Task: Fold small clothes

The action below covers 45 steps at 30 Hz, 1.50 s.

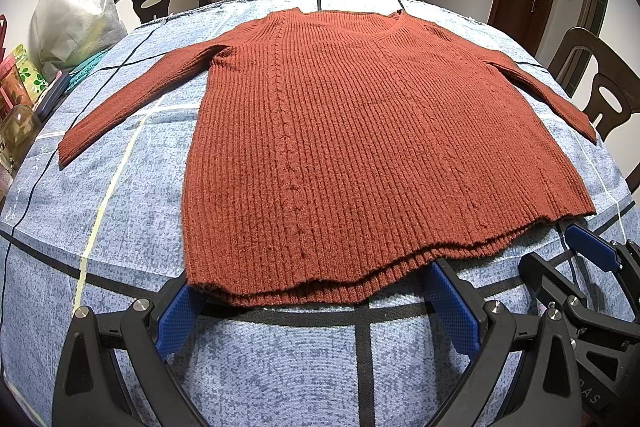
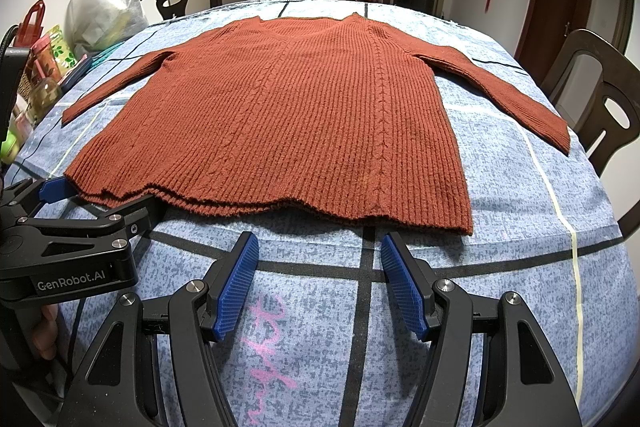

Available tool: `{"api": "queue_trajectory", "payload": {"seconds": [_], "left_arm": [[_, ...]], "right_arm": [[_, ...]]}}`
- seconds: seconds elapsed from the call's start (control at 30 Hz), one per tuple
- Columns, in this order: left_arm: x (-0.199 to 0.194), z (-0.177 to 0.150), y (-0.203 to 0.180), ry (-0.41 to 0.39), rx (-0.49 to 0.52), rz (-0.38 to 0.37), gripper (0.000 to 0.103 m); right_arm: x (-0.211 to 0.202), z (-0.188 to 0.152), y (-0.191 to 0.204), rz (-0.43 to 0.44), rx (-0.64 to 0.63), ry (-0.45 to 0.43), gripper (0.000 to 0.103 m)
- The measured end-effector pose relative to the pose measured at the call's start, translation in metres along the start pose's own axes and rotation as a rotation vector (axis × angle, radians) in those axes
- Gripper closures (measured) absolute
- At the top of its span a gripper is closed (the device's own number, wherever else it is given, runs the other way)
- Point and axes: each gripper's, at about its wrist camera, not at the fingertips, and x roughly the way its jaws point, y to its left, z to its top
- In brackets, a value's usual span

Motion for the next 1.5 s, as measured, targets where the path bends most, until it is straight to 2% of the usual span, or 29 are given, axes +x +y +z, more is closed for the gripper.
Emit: {"api": "queue_trajectory", "payload": {"seconds": [1.17, 1.37, 1.5], "left_arm": [[-0.003, -0.001, 0.003, 0.000, -0.004, -0.007, 0.001], [-0.002, 0.002, 0.009, 0.010, 0.014, -0.039, 0.001], [-0.006, 0.004, 0.015, 0.025, -0.004, -0.114, 0.001]], "right_arm": [[0.000, -0.001, 0.001, -0.001, -0.015, 0.005, 0.039], [-0.004, 0.001, -0.001, 0.033, -0.021, 0.059, 0.039], [-0.018, 0.004, -0.002, 0.068, -0.016, 0.005, 0.039]]}}
